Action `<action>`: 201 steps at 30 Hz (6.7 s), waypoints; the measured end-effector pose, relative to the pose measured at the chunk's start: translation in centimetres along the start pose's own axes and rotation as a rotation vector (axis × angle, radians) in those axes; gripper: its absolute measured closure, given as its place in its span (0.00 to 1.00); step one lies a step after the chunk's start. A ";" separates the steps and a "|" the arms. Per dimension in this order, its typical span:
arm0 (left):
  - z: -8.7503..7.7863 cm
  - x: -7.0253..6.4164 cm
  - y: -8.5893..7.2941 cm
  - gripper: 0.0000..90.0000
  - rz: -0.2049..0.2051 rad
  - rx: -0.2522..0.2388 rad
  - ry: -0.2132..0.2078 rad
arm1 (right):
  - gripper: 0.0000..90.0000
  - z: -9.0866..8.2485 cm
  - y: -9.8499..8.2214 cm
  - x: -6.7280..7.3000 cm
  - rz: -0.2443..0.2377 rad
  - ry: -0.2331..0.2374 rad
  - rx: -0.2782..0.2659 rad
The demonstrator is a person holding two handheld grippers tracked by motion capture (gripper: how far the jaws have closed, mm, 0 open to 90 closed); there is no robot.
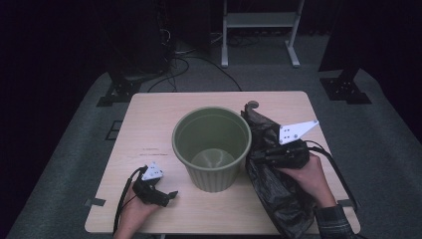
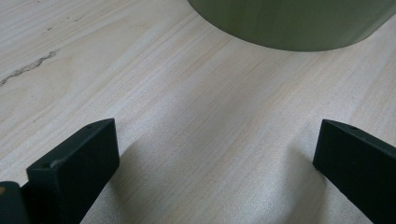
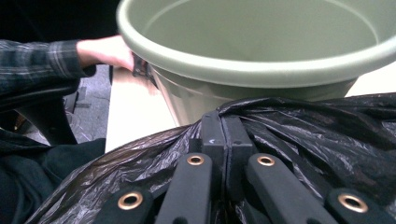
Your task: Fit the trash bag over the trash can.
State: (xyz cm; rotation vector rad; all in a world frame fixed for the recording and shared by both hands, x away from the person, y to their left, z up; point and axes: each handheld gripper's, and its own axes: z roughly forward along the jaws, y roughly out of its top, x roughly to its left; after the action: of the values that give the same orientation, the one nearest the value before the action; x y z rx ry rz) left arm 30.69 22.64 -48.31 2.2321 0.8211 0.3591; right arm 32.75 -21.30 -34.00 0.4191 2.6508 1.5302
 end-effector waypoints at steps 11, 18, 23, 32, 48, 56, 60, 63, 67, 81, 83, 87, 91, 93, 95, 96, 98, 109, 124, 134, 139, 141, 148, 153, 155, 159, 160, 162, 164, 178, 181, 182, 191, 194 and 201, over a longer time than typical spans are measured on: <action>0.0 0.0 0.0 0.00 0.000 0.000 0.000 | 0.99 -1.2 2.4 1.2 -0.059 0.074 -0.040; 0.0 0.0 0.0 0.00 -0.001 -0.002 0.001 | 0.99 -0.8 4.9 1.3 -0.100 0.092 -0.042; 0.0 0.0 0.0 0.00 -0.001 -0.002 0.001 | 0.99 0.0 6.7 1.4 -0.129 0.108 -0.026; 0.0 0.0 0.0 0.00 -0.001 -0.002 0.001 | 0.99 1.7 10.1 1.9 -0.171 0.151 -0.006; 0.0 0.0 0.0 0.00 -0.001 -0.002 0.001 | 0.99 7.0 16.2 2.4 -0.212 0.256 -0.031; 0.0 0.0 0.0 0.00 -0.001 -0.003 0.001 | 0.99 11.1 18.9 3.8 -0.239 0.322 -0.040; 0.0 0.0 0.0 0.00 -0.001 -0.003 0.002 | 0.99 13.1 19.4 4.3 -0.236 0.359 -0.054; 0.0 0.0 0.0 0.00 0.000 -0.003 0.002 | 0.99 14.2 19.5 4.6 -0.241 0.359 -0.035; 0.0 0.0 0.0 0.00 -0.001 -0.003 0.001 | 0.99 14.4 18.8 4.2 -0.232 0.324 -0.004; 0.0 0.0 0.0 0.00 0.000 -0.002 0.001 | 0.99 11.5 15.5 -0.5 -0.108 0.170 0.019; 0.0 0.0 0.0 0.00 0.000 -0.002 0.000 | 0.98 11.1 15.0 -1.2 -0.089 0.147 0.017; 0.0 0.0 0.0 0.00 0.000 -0.002 0.000 | 0.93 10.8 14.4 -2.3 -0.070 0.071 0.071; 0.0 0.0 0.0 0.00 0.000 -0.002 0.000 | 0.78 11.1 14.3 -2.7 -0.088 -0.001 0.126; 0.0 0.0 0.0 0.00 0.000 -0.002 0.000 | 0.71 10.9 14.3 -2.8 -0.096 -0.029 0.125; 0.0 0.0 0.0 0.00 0.000 -0.002 0.000 | 0.63 10.5 14.4 -2.8 -0.094 -0.036 0.117; 0.0 0.0 0.0 0.00 0.000 -0.002 0.000 | 0.62 10.2 14.4 -2.8 -0.093 -0.045 0.112; 0.0 0.0 0.0 0.00 0.000 -0.002 0.000 | 0.59 9.3 14.3 -2.6 -0.098 -0.058 0.085; 0.0 -0.1 0.0 0.00 0.000 -0.001 0.001 | 0.53 3.3 10.8 -3.3 -0.032 -0.118 0.018; 0.0 -0.1 0.0 0.00 -0.001 -0.002 0.003 | 0.52 -3.2 4.7 -2.9 0.069 -0.157 -0.039; 0.0 -0.1 0.0 0.00 -0.002 -0.002 0.004 | 0.40 -3.4 2.0 -3.3 0.132 -0.082 -0.080; 0.0 -0.1 -0.1 0.00 -0.003 -0.002 0.005 | 0.52 -2.0 2.1 -3.8 0.149 -0.058 -0.036; 0.0 -0.1 -0.1 0.00 -0.003 -0.001 0.004 | 0.74 -1.8 2.0 -3.7 0.141 -0.068 -0.023; 0.0 -0.1 -0.1 0.00 -0.003 -0.001 0.004 | 1.00 -1.8 2.2 -3.8 0.112 -0.114 -0.021; 0.0 -0.1 -0.1 0.00 -0.003 -0.001 0.004 | 1.00 -1.5 3.2 -4.6 0.099 -0.161 -0.014; 0.0 -0.1 -0.1 0.00 -0.003 -0.001 0.004 | 1.00 -1.3 3.8 -4.9 0.089 -0.179 -0.012; 0.0 -0.1 -0.1 0.00 -0.003 -0.001 0.004 | 1.00 -0.8 5.2 -5.7 0.067 -0.207 -0.008; 0.0 -0.1 -0.1 0.00 -0.003 -0.002 0.004 | 1.00 -0.6 5.6 -6.0 0.063 -0.212 -0.007; 0.0 -0.1 -0.1 0.00 -0.003 -0.002 0.005 | 1.00 -0.2 6.3 -6.5 0.057 -0.227 -0.005; 0.0 -0.1 -0.1 0.00 -0.003 -0.001 0.005 | 1.00 0.2 6.9 -7.1 0.055 -0.238 -0.001; 0.0 -0.1 -0.1 0.00 -0.002 -0.001 0.005 | 0.96 2.9 8.0 -10.3 0.087 -0.248 -0.001; -0.1 -0.1 -0.1 0.00 -0.002 0.000 0.005 | 0.82 2.9 7.9 -10.2 0.097 -0.247 -0.009; 0.0 -0.1 -0.1 0.00 -0.003 -0.001 0.005 | 0.78 2.8 8.0 -10.1 0.101 -0.252 -0.011; -0.2 0.0 -0.1 0.00 -0.015 -0.011 -0.006 | 0.29 1.5 7.7 -9.8 0.162 -0.287 -0.065; -0.7 0.1 0.0 0.00 -0.013 -0.023 -0.005 | 0.16 0.8 7.2 -9.9 0.187 -0.297 -0.082; -3.2 0.5 1.1 0.00 -0.032 -0.109 -0.056 | 0.09 0.4 6.4 -9.7 0.188 -0.269 -0.090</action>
State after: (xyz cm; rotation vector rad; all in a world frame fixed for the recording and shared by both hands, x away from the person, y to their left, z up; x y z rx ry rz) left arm 30.04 24.06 -45.27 2.1157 0.7878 0.3168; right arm 43.43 -20.47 -29.55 0.8249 2.3857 1.5095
